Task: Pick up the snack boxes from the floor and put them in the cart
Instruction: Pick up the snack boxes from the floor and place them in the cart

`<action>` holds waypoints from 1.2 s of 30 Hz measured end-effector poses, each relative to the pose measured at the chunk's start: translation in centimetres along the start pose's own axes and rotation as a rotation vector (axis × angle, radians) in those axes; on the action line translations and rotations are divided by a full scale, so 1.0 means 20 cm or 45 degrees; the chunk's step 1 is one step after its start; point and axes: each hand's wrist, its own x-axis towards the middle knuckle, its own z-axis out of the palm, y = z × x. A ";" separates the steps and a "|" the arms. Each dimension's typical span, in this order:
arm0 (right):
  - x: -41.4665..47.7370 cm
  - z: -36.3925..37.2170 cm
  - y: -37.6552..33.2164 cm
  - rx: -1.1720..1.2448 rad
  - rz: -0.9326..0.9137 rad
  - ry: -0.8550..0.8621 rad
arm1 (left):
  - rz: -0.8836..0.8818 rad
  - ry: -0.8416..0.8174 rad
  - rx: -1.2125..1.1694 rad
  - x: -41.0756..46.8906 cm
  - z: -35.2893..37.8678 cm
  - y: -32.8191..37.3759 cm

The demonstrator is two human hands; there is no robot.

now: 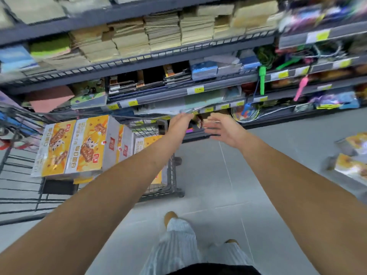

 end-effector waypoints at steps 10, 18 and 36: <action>-0.51 -0.85 -0.15 0.070 -0.216 0.131 | 0.280 -0.122 0.124 -0.39 0.80 0.34; -0.75 -1.49 -0.03 0.134 -0.240 0.346 | 0.288 -0.309 0.209 -0.60 1.42 0.43; -0.84 -3.09 0.03 0.462 -0.061 0.865 | 0.399 -0.840 0.710 -0.40 3.17 0.73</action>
